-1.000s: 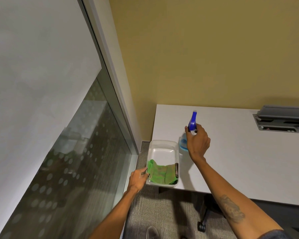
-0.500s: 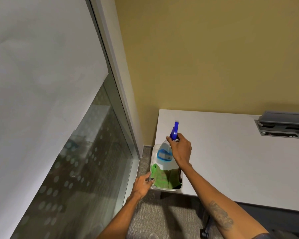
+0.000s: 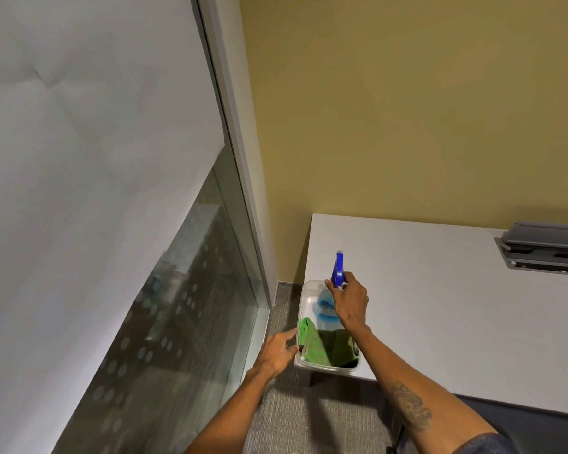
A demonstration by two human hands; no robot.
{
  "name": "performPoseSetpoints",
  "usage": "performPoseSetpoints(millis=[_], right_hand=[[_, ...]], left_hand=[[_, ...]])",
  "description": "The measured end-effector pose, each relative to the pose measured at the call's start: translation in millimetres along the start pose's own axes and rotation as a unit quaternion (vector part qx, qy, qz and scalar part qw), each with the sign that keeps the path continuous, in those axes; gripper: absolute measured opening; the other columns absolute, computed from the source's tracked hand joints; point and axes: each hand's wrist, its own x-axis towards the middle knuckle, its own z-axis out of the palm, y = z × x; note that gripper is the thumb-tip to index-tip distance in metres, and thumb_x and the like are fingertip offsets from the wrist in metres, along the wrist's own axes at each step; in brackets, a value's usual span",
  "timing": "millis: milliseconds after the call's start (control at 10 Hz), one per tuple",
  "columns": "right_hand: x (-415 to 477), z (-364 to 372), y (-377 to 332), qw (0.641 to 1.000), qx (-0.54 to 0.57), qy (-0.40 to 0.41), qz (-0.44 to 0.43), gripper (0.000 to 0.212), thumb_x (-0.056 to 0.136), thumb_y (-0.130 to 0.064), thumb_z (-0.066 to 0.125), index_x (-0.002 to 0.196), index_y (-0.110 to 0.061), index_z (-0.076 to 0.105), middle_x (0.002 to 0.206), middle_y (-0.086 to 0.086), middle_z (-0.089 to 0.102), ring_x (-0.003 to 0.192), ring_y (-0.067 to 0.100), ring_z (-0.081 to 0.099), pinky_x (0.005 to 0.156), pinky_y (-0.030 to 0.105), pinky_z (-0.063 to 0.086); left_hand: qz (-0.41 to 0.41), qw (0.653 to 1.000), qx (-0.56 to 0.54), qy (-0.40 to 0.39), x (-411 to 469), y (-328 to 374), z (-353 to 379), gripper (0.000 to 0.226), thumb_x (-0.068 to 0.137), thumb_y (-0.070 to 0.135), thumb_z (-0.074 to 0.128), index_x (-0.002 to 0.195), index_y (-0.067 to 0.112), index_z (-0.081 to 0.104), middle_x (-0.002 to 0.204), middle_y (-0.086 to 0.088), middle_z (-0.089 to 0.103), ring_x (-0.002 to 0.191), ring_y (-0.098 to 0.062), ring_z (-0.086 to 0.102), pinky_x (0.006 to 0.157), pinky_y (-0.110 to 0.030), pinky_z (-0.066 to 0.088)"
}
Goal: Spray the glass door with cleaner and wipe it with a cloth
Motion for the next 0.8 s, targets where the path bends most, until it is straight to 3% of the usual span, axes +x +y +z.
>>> performPoseSetpoints(millis=[300, 500, 600, 800], right_hand=[[-25, -6, 13, 0.999, 0.009, 0.012, 0.047, 0.045, 0.104, -0.02, 0.059, 0.145, -0.007, 0.048, 0.148, 0.015, 0.056, 0.13, 0.035, 0.059, 0.108, 0.046, 0.049], [-58, -9, 22, 0.994, -0.04, 0.07, 0.079, 0.021, 0.104, -0.025, 0.059, 0.117, -0.009, 0.062, 0.123, 0.014, 0.067, 0.105, 0.028, 0.066, 0.094, 0.039, 0.054], [-77, -11, 18, 0.997, -0.039, 0.037, 0.048, 0.024, 0.105, -0.029, 0.056, 0.119, -0.011, 0.063, 0.123, 0.011, 0.068, 0.106, 0.026, 0.066, 0.097, 0.041, 0.053], [-119, -25, 4, 0.994, -0.078, -0.052, -0.061, 0.035, 0.108, -0.043, 0.042, 0.127, -0.019, 0.06, 0.129, 0.006, 0.067, 0.106, 0.018, 0.063, 0.105, 0.039, 0.05]], left_hand=[[0.011, 1.0, 0.0, 0.009, -9, 0, 1, 0.053, 0.103, 0.019, 0.057, 0.153, 0.02, 0.042, 0.155, -0.007, 0.048, 0.144, -0.026, 0.046, 0.116, -0.045, 0.038], [-0.014, 0.996, 0.011, 0.083, -36, 1, 7, 0.05, 0.102, 0.036, 0.056, 0.15, 0.024, 0.048, 0.155, -0.005, 0.05, 0.144, -0.024, 0.046, 0.119, -0.047, 0.039], [-0.022, 0.989, 0.03, 0.14, -54, 3, 11, 0.051, 0.102, 0.043, 0.053, 0.149, 0.023, 0.05, 0.154, -0.004, 0.051, 0.143, -0.022, 0.047, 0.118, -0.043, 0.04], [-0.02, 0.957, 0.146, 0.249, -100, 9, 26, 0.06, 0.106, 0.049, 0.035, 0.159, 0.021, 0.03, 0.169, -0.002, 0.023, 0.159, -0.024, 0.011, 0.129, -0.043, 0.011]])
